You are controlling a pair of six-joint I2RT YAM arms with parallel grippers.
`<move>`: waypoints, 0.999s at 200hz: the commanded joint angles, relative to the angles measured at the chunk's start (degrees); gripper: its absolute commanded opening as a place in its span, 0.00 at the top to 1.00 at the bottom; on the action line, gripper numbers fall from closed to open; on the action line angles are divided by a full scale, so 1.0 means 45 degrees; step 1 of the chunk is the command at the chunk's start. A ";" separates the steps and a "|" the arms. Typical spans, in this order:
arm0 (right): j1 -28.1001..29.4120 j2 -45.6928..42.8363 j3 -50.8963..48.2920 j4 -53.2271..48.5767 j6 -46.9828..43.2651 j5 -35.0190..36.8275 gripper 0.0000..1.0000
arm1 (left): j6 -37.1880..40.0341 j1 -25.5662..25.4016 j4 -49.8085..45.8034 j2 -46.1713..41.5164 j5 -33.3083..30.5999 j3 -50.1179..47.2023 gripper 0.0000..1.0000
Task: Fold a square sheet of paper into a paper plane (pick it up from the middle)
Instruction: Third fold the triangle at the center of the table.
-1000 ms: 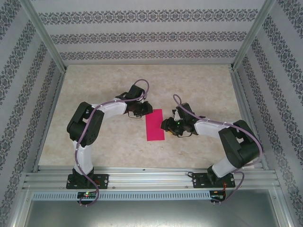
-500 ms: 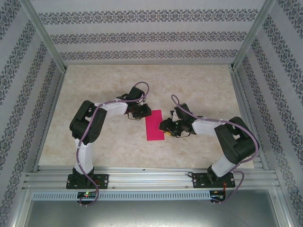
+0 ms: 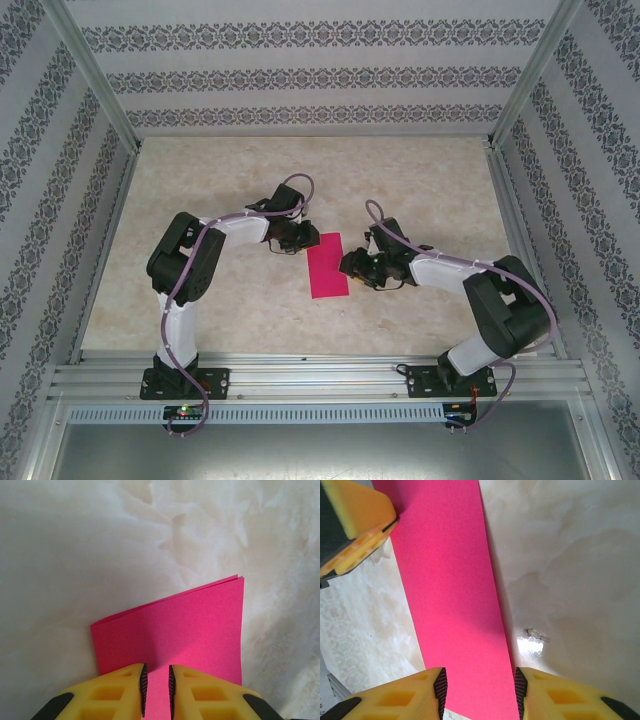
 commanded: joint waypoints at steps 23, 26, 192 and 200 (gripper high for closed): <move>-0.0014 0.0747 0.0033 0.0342 -0.0135 -0.0715 0.57 | 0.0393 0.0122 0.0136 -0.0106 0.0532 -0.0191 0.77; 0.0003 0.0842 0.0022 0.0493 -0.0070 -0.0854 0.57 | 0.0377 0.0125 0.0131 -0.0100 0.0537 -0.0187 0.77; -0.0228 0.2210 0.0372 0.2967 0.1278 -0.1719 0.65 | 0.0508 0.0134 0.0547 -0.0697 0.1338 -0.0310 0.73; -0.0258 0.2376 0.0428 0.3072 0.1300 -0.1836 0.68 | 0.0576 0.0131 0.0621 -0.0952 0.1343 -0.0421 0.72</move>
